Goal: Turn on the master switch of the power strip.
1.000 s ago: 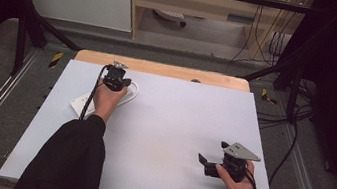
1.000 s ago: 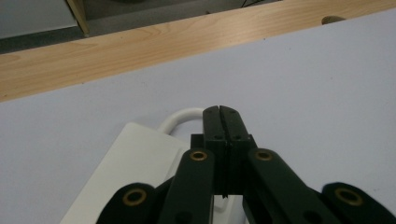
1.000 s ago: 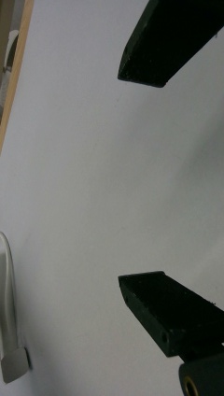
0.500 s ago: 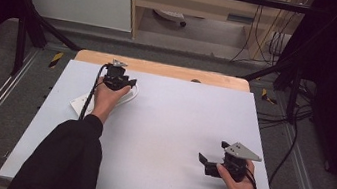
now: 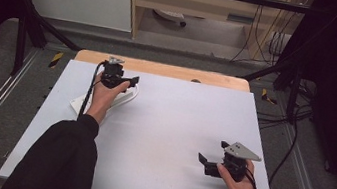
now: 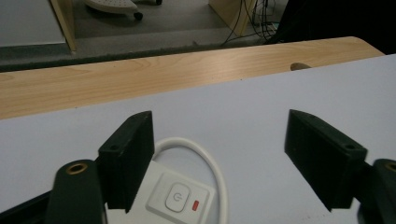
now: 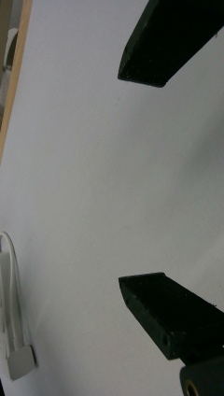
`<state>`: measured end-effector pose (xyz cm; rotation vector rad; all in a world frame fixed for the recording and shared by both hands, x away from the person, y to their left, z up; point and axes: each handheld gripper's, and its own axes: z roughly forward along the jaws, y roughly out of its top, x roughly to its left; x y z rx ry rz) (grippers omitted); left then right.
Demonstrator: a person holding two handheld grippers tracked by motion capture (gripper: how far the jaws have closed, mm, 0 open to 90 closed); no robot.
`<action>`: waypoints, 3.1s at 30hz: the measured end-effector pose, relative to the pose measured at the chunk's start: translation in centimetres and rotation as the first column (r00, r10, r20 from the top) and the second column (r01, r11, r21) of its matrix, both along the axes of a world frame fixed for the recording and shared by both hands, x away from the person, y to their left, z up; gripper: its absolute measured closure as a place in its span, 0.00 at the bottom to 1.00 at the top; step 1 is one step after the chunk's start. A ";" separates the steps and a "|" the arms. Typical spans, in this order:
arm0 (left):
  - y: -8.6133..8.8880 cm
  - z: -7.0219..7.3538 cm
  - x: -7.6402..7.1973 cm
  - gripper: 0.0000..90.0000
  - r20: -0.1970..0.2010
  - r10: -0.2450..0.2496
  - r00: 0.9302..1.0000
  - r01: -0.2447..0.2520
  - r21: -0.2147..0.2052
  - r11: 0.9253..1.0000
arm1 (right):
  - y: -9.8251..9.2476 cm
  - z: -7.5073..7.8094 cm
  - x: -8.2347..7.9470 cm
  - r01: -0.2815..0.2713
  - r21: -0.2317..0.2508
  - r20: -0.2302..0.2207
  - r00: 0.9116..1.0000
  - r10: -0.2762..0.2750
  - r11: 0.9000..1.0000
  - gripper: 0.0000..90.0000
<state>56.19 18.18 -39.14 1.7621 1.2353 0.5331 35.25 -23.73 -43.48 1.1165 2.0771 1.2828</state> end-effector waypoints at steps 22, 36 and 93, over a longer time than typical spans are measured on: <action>0.2 1.4 -2.4 0.09 0.026 -0.040 0.999 0.041 -0.040 0.998 | -0.1 0.0 0.0 -0.008 0.002 0.004 1.000 0.008 1.000 0.03; 0.9 2.3 -5.4 0.10 0.047 -0.084 0.995 0.086 -0.031 0.996 | 0.1 0.0 0.1 -0.014 0.005 0.002 1.000 0.014 1.000 0.03; 8.6 3.7 -16.9 0.08 0.095 -0.075 0.993 0.081 -0.062 0.995 | -0.2 0.2 0.1 0.003 0.005 0.009 1.000 -0.003 1.000 0.03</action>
